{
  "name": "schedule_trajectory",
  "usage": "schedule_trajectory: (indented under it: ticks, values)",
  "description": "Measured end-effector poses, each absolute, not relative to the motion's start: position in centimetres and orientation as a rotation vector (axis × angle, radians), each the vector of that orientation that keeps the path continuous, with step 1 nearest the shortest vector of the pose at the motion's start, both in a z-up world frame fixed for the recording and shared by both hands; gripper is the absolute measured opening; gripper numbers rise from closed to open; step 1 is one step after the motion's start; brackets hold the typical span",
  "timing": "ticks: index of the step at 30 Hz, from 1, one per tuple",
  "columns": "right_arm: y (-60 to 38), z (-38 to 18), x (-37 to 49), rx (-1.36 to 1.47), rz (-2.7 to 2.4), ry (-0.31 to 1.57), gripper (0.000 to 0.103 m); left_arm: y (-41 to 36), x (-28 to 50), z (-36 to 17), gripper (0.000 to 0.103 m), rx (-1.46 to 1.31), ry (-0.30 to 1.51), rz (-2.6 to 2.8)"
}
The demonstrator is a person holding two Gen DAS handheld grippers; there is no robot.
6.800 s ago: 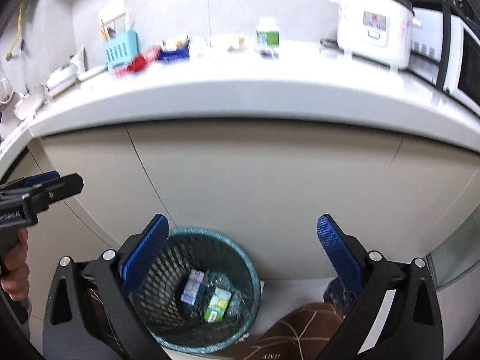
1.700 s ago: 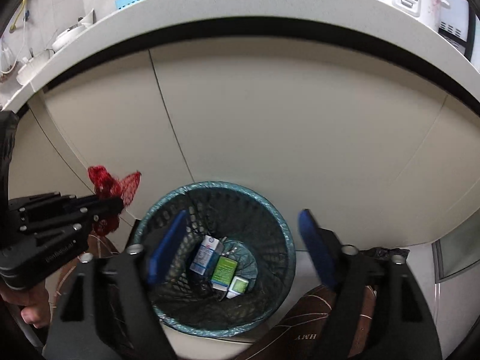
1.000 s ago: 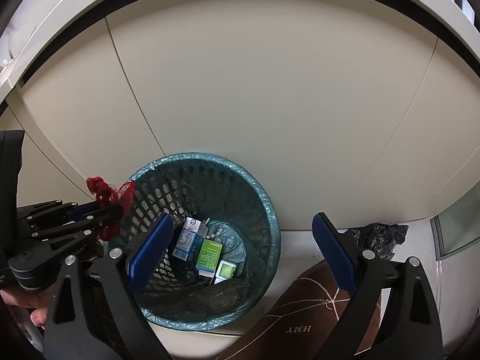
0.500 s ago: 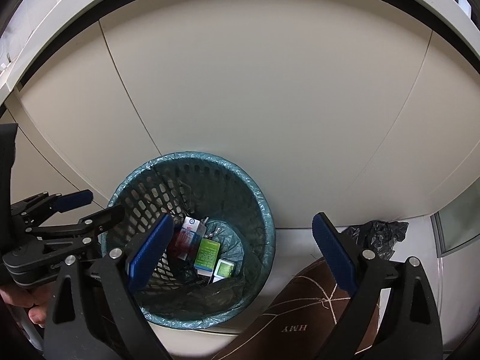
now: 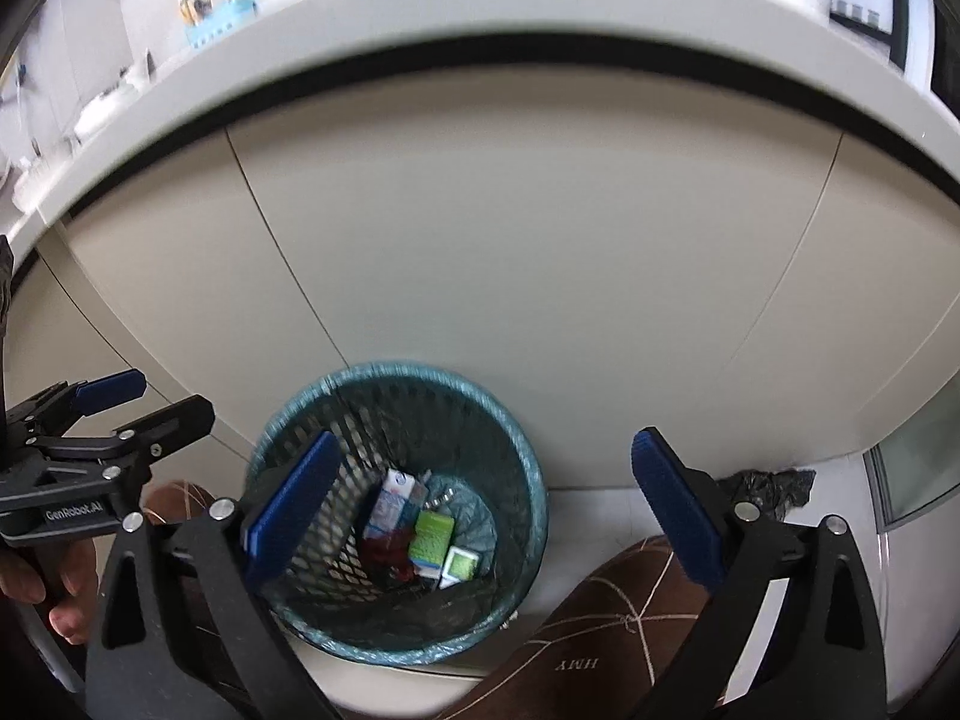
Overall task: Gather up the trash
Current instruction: 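Move both tools back up toward the remaining items on the counter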
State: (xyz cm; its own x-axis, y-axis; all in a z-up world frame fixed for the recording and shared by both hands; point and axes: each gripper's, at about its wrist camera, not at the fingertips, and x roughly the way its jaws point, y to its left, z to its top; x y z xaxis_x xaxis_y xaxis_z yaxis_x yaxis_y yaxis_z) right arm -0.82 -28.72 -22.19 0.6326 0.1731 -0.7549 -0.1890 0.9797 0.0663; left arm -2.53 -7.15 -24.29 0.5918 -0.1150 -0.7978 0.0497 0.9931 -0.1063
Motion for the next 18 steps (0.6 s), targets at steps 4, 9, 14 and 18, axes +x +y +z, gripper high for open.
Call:
schedule_trajectory:
  ticks: [4, 9, 14, 18]
  values:
    - [-28.7, -18.8, -0.6, -0.048, 0.196, 0.799, 0.095, -6.9, -2.5, -20.7, 0.097, -0.087, 0.897, -0.094]
    - [-28.5, -14.5, -0.1, -0.056, 0.191, 0.726, 0.095, -6.9, -2.3, -16.3, 0.097, -0.080, 0.826, -0.081]
    - [-28.3, -10.6, 0.8, -0.072, 0.192, 0.663, 0.095, -6.3, -1.1, -12.5, 0.097, -0.089, 0.774, -0.057]
    - [-28.5, -7.5, 2.2, -0.058, 0.189, 0.630, 0.095, -5.8, 0.1, -9.7, 0.097, -0.095, 0.738, -0.051]
